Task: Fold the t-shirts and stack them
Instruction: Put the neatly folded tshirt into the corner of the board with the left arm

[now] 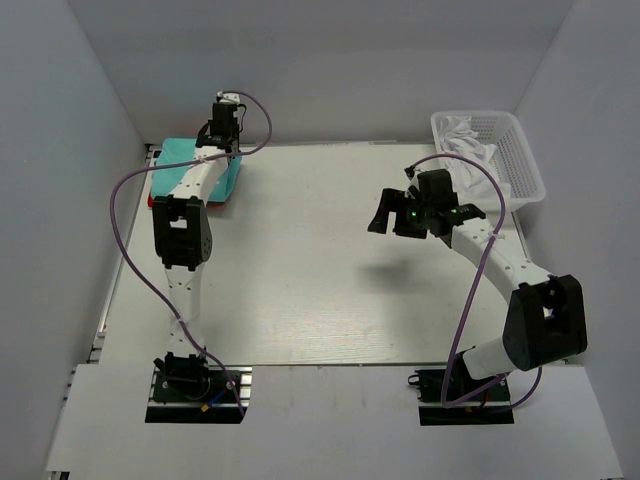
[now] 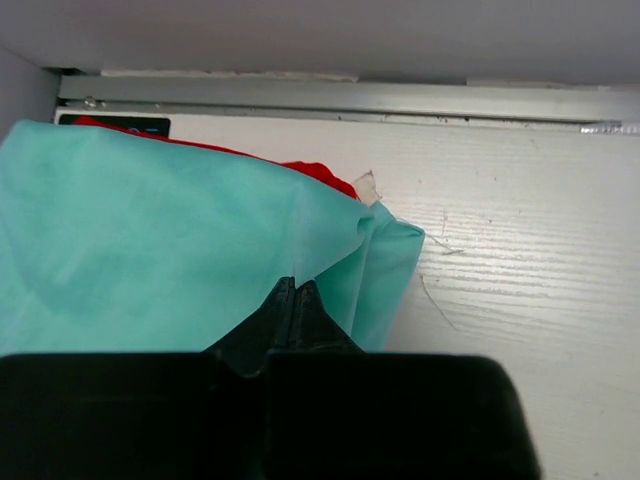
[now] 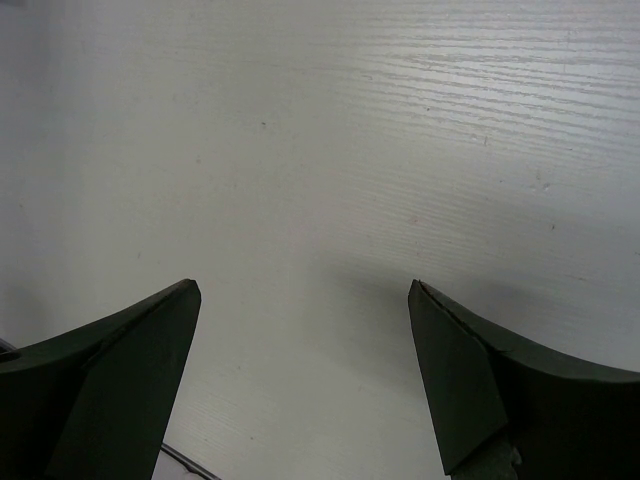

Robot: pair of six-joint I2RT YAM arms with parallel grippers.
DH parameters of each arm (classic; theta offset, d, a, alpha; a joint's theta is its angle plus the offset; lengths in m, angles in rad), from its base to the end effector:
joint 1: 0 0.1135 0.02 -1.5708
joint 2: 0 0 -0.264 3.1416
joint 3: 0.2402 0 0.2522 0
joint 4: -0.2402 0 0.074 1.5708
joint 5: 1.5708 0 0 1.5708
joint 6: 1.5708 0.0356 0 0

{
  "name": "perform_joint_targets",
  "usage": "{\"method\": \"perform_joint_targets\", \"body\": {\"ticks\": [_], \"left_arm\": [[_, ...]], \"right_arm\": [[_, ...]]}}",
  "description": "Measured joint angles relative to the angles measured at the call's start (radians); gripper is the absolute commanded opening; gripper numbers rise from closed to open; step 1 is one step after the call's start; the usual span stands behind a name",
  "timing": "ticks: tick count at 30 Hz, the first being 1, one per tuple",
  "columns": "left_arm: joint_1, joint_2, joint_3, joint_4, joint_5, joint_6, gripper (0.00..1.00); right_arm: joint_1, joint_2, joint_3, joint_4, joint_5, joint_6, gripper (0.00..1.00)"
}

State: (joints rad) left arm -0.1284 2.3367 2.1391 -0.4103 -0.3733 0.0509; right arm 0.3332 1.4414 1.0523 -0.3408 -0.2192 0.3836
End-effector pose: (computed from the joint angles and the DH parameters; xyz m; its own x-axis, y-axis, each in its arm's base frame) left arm 0.5401 -0.0566 0.2533 -0.5747 0.1220 -0.8092 -0.1486 0.9568 0.2498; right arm 0.2965 0.1108 0.2654 -0.7611 0.1232 -0.6368 -0.2022 0.8878 0.4134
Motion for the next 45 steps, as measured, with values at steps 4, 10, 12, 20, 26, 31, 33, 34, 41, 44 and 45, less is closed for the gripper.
{"method": "perform_joint_targets", "body": {"ticks": [4, 10, 12, 20, 26, 31, 33, 34, 41, 44, 45], "left_arm": [[0.0, 0.031, -0.006, 0.0, 0.027, 0.006, 0.07], [-0.006, 0.055, -0.012, -0.009, 0.057, 0.026, 0.94], [-0.011, 0.057, -0.014, -0.013, 0.06, 0.027, 1.0], [-0.029, 0.026, -0.017, -0.072, 0.048, 0.024, 1.0], [-0.021, -0.217, -0.114, -0.178, 0.067, -0.088, 1.0], [-0.019, -0.657, -0.362, -0.22, 0.051, -0.26, 1.0], [-0.022, -0.86, -0.521, -0.229, 0.039, -0.328, 1.0], [-0.023, -0.953, -0.603, -0.228, 0.038, -0.359, 1.0], [-0.024, -1.248, -0.885, -0.346, 0.071, -0.48, 1.0], [-0.025, -1.25, -0.913, -0.379, 0.067, -0.499, 1.0], [-0.025, -1.25, -0.919, -0.385, 0.067, -0.504, 1.0]], "right_arm": [[0.0, 0.0, 0.0, 0.0, 0.0, 0.0, 0.9], [0.0, 0.0, 0.0, 0.0, 0.0, 0.0, 0.9], [0.0, 0.0, 0.0, 0.0, -0.001, 0.0, 0.9], [0.0, 0.0, 0.0, 0.002, -0.024, 0.0, 0.9], [0.0, -0.001, 0.001, 0.003, -0.032, -0.003, 0.9], [0.0, -0.035, -0.006, 0.015, -0.045, 0.002, 0.9], [0.0, -0.074, -0.023, 0.031, -0.045, 0.003, 0.9], [0.0, -0.097, -0.037, 0.041, -0.045, 0.003, 0.9], [0.0, -0.273, -0.185, 0.073, -0.034, 0.018, 0.9], [0.0, -0.321, -0.231, 0.078, -0.025, 0.033, 0.9], [0.0, -0.332, -0.241, 0.079, -0.024, 0.035, 0.9]]}}
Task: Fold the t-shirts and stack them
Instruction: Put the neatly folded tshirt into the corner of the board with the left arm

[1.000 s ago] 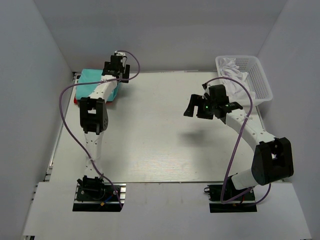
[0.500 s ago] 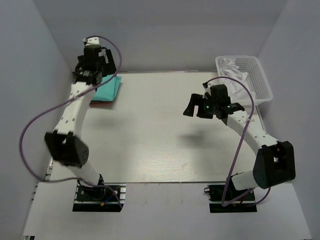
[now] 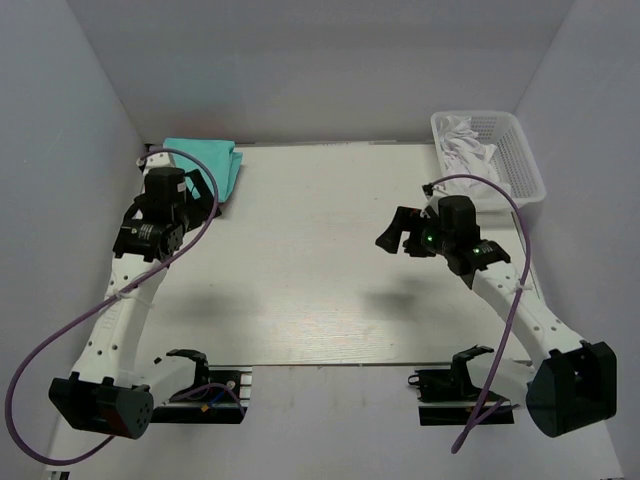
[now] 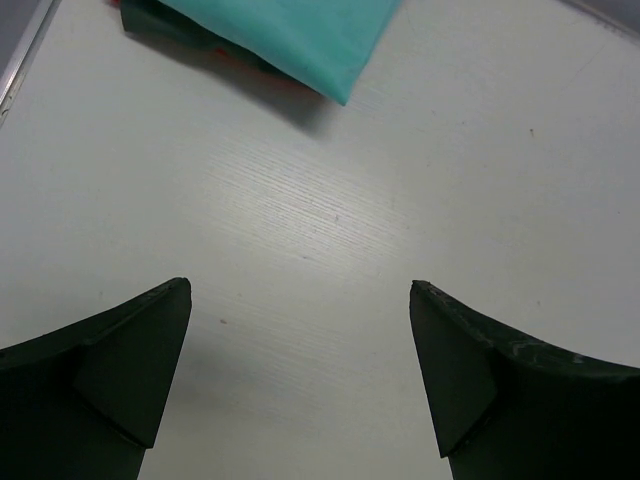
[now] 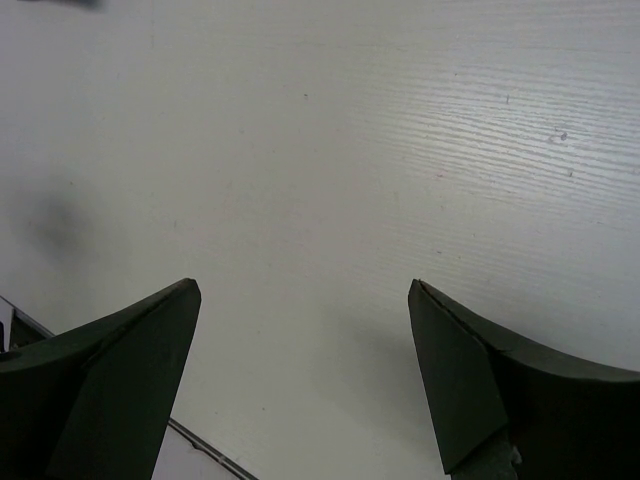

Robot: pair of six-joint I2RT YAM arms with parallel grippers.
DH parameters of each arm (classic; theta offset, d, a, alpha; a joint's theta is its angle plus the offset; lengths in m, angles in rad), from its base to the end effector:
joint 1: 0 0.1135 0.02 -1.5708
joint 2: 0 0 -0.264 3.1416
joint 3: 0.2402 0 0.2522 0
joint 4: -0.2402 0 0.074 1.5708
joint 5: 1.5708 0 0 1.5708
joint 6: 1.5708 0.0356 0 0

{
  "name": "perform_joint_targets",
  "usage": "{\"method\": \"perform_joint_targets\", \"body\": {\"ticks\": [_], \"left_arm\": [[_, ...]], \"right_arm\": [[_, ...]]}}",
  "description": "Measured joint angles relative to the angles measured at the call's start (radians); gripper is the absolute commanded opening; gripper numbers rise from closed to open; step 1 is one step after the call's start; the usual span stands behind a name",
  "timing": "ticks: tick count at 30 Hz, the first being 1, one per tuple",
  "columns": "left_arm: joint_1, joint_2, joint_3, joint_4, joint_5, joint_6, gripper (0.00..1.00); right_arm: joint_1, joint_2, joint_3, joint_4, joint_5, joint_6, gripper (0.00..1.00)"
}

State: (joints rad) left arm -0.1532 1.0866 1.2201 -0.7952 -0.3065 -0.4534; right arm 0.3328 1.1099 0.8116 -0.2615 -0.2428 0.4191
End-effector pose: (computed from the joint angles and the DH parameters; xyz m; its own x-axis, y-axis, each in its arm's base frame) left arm 0.2162 -0.0225 0.3729 -0.5066 -0.3443 -0.7904 -0.3467 0.9208 -0.1789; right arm 0.2300 0.0886 0.2777 -0.6658 0.1878 -0.7221 -0.2613 0.8478 0.4614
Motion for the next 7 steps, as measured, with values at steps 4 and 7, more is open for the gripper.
{"method": "perform_joint_targets", "body": {"ticks": [4, 7], "left_arm": [[0.0, -0.005, -0.013, 0.0, 0.009, -0.003, 1.0], [0.0, -0.016, -0.026, 0.005, 0.01, -0.003, 1.0]], "right_arm": [[0.0, -0.026, -0.025, 0.006, 0.001, 0.01, 0.9], [0.0, -0.039, -0.031, 0.02, 0.005, 0.015, 0.9]]}}
